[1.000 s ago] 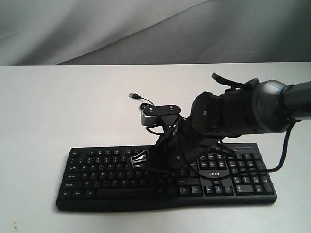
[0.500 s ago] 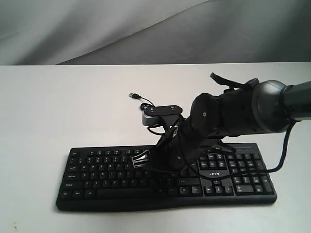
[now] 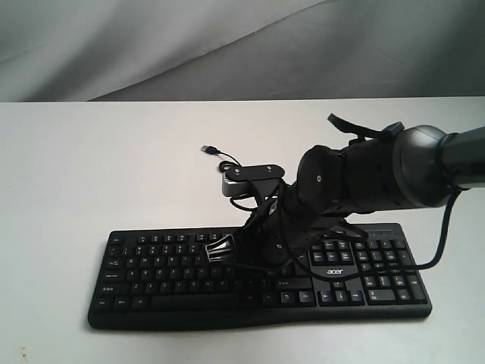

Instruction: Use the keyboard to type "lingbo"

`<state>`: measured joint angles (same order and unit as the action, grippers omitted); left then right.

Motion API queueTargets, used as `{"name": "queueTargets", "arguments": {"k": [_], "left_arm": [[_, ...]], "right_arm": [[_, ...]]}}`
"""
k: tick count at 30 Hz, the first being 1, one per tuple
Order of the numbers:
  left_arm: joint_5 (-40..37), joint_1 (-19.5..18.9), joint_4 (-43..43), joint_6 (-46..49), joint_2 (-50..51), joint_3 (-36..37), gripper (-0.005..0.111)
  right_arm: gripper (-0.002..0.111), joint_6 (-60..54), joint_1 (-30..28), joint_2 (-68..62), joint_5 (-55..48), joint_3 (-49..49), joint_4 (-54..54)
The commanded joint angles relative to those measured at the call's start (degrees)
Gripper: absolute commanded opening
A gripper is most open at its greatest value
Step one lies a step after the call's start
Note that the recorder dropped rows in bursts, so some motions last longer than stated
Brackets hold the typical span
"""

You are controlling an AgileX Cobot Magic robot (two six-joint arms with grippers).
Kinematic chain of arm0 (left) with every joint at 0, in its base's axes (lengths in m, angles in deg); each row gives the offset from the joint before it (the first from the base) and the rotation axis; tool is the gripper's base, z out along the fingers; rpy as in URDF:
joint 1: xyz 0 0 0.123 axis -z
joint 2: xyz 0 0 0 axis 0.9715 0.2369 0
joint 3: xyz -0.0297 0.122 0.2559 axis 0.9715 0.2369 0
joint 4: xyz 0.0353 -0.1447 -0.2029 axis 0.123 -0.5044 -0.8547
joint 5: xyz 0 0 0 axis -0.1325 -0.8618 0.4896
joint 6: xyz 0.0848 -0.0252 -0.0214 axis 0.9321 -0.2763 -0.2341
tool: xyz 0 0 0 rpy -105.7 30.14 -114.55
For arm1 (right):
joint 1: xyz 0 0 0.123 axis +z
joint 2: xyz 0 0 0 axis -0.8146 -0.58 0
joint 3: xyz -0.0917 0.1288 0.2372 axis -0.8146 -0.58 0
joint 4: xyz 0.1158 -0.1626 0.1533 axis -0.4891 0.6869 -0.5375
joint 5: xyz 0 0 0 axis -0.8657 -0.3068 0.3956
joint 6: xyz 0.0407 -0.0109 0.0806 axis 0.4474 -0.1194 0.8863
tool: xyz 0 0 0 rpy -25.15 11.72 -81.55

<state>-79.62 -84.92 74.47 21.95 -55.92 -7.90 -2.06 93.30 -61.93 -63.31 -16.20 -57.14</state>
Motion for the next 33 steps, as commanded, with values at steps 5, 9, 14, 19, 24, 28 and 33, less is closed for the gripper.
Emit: {"name": "queueTargets", "arguments": {"k": [5, 9, 14, 19, 24, 28, 33], "left_arm": [[0.3, -0.1, -0.5, -0.2, -0.1, 0.2, 0.001], [0.3, -0.1, -0.5, -0.2, -0.1, 0.2, 0.001], [0.3, -0.1, -0.5, -0.2, -0.1, 0.2, 0.001], [0.3, -0.1, -0.5, -0.2, -0.1, 0.2, 0.001], [0.3, -0.1, -0.5, -0.2, -0.1, 0.2, 0.001], [0.3, -0.1, -0.5, -0.2, -0.1, 0.2, 0.001], [0.3, -0.1, -0.5, -0.2, -0.1, 0.2, 0.001]], "right_arm": [[0.0, 0.1, 0.1, 0.9, 0.3, 0.3, 0.8], [0.0, -0.5, 0.1, 3.4, 1.4, 0.3, 0.8], [0.0, -1.7, 0.2, 5.0, 2.9, 0.3, 0.4], [0.0, -5.2, 0.2, 2.3, -1.1, 4.7, -1.8], [0.0, -5.0, 0.2, -0.2, -3.3, 7.3, -2.1], [0.0, -5.0, 0.2, -1.8, -3.3, 7.5, -2.1], [0.0, -5.2, 0.2, -1.9, -2.3, 7.5, -1.7]]}}
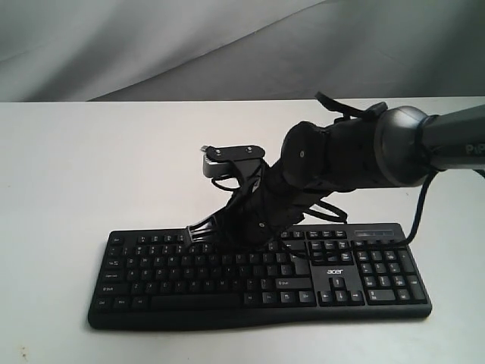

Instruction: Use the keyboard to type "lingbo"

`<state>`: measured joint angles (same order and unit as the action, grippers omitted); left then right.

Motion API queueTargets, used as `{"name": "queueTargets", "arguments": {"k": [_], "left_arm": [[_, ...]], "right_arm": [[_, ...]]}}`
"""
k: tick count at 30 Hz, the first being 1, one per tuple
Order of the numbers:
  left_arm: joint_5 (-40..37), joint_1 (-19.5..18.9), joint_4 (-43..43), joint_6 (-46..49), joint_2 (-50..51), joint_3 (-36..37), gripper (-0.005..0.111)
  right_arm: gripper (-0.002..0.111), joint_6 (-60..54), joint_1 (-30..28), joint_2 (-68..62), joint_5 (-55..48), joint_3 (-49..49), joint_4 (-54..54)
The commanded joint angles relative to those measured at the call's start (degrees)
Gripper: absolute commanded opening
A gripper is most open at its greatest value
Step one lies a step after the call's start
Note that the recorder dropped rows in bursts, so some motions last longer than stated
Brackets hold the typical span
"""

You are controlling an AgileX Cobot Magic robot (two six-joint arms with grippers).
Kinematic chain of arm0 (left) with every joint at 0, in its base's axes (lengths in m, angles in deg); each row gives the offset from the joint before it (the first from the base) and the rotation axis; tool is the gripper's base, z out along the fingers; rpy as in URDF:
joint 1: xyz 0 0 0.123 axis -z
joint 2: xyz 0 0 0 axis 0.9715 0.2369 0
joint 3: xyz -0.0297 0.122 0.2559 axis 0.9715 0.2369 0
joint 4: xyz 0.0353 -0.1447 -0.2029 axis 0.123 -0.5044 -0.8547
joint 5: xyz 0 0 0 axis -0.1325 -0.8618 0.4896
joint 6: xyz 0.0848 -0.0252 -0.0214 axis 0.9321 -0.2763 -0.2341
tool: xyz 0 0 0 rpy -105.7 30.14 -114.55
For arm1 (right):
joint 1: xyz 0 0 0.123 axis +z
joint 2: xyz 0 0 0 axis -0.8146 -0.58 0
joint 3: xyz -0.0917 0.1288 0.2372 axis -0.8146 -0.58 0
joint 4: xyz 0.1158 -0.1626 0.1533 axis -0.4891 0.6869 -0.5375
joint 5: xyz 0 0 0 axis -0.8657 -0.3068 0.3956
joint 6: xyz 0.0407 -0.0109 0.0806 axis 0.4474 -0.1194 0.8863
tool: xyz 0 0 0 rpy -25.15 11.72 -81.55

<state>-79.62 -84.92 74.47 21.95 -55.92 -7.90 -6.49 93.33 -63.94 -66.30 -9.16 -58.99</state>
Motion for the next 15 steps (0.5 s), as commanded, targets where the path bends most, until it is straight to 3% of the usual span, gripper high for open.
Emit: {"name": "queueTargets", "arguments": {"k": [1, 15], "left_arm": [[0.3, -0.1, -0.5, -0.2, -0.1, 0.2, 0.001], [0.3, -0.1, -0.5, -0.2, -0.1, 0.2, 0.001]], "right_arm": [[0.0, -0.7, 0.1, 0.1, 0.8, 0.4, 0.2], [0.0, -1.2, 0.1, -1.9, 1.0, 0.4, -0.5]]}}
